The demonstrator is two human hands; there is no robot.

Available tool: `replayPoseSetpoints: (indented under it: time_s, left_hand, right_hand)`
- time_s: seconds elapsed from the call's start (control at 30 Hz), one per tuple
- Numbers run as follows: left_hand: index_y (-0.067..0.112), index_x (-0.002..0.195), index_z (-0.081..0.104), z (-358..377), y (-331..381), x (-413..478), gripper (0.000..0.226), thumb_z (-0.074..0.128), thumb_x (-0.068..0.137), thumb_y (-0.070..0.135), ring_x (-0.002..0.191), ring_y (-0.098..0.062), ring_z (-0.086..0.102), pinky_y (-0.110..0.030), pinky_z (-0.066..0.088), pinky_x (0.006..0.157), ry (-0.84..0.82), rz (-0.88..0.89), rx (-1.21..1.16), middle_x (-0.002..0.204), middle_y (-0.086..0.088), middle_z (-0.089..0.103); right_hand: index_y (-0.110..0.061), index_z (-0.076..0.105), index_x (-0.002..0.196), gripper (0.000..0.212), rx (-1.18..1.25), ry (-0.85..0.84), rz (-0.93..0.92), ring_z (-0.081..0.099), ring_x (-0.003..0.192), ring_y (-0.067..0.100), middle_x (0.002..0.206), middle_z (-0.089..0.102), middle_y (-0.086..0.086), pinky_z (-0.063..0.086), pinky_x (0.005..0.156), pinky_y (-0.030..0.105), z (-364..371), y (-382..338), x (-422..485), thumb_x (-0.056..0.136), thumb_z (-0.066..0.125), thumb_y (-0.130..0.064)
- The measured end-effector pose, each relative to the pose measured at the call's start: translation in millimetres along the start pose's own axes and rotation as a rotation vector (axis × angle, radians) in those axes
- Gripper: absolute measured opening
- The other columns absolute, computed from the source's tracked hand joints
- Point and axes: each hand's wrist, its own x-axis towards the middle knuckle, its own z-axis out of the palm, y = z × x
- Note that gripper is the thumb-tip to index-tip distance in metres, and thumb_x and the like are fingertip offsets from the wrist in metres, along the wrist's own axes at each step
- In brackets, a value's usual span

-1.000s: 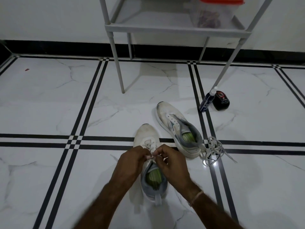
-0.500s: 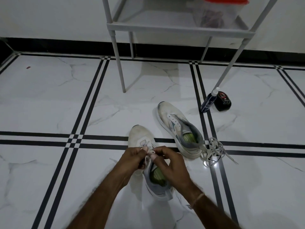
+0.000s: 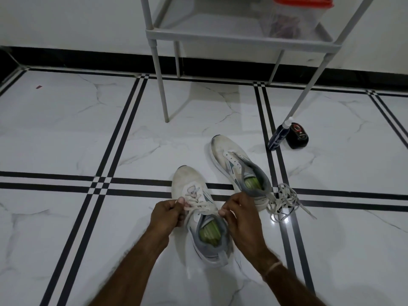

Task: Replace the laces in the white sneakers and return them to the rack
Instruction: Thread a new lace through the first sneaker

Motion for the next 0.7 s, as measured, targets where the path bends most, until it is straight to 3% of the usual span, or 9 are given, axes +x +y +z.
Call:
replayPoseSetpoints:
  time_s: [0.17, 0.3, 0.37, 0.5, 0.6, 0.7]
  left_hand:
    - [0.006, 0.089, 0.076, 6, -2, 0, 0.03, 0.061, 0.1, 0.029, 0.075, -0.025, 0.064, -0.039, 0.053, 0.071, 0.018, 0.017, -0.037, 0.081, -0.016, 0.075]
    - [0.013, 0.08, 0.077, 2, -6, 4, 0.035, 0.061, 0.1, 0.037, 0.075, -0.031, 0.068, -0.048, 0.057, 0.072, -0.001, 0.119, 0.115, 0.078, -0.013, 0.076]
    - [0.014, 0.076, 0.075, -2, -8, 8, 0.039, 0.059, 0.099, 0.041, 0.073, -0.033, 0.07, -0.048, 0.056, 0.069, 0.006, 0.207, 0.268, 0.07, -0.008, 0.075]
    - [0.022, 0.071, 0.076, 2, -12, 4, 0.037, 0.058, 0.101, 0.035, 0.07, -0.024, 0.067, -0.036, 0.05, 0.066, 0.065, 0.181, 0.213, 0.07, -0.003, 0.075]
    - [0.018, 0.075, 0.075, 8, -15, 0, 0.037, 0.056, 0.102, 0.036, 0.069, -0.023, 0.067, -0.041, 0.055, 0.07, 0.125, 0.173, 0.228, 0.069, -0.003, 0.074]
    - [0.016, 0.076, 0.075, 8, -13, 1, 0.039, 0.056, 0.101, 0.039, 0.067, -0.022, 0.067, -0.046, 0.057, 0.073, 0.087, 0.179, 0.274, 0.067, -0.004, 0.073]
  right_hand:
    - [-0.022, 0.053, 0.076, 0.033, 0.288, -0.121, 0.143, 0.054, 0.075, 0.012, 0.077, 0.053, -0.005, 0.047, 0.069, 0.035, -2, -8, 0, 0.101, 0.047, -0.043]
    - [0.0, 0.059, 0.081, 0.043, 0.728, -0.307, 0.354, 0.052, 0.073, 0.016, 0.076, 0.057, 0.007, 0.046, 0.068, 0.025, -12, -32, 10, 0.105, 0.053, -0.035]
    - [0.006, 0.059, 0.083, 0.046, 0.743, -0.404, 0.344, 0.05, 0.075, 0.016, 0.078, 0.057, 0.009, 0.043, 0.066, 0.02, -18, -34, 16, 0.103, 0.055, -0.035]
    - [-0.001, 0.065, 0.08, 0.034, 0.752, -0.388, 0.416, 0.051, 0.075, 0.02, 0.076, 0.06, 0.01, 0.043, 0.068, 0.026, -18, -34, 23, 0.101, 0.063, -0.028]
    - [-0.01, 0.064, 0.082, 0.029, 0.967, -0.441, 0.488, 0.053, 0.077, 0.018, 0.082, 0.062, 0.009, 0.042, 0.069, 0.024, -14, -41, 22, 0.093, 0.069, -0.038]
    - [-0.01, 0.059, 0.082, 0.018, 1.212, -0.488, 0.514, 0.066, 0.099, 0.024, 0.104, 0.069, 0.02, 0.053, 0.085, 0.027, -16, -31, 16, 0.094, 0.067, -0.021]
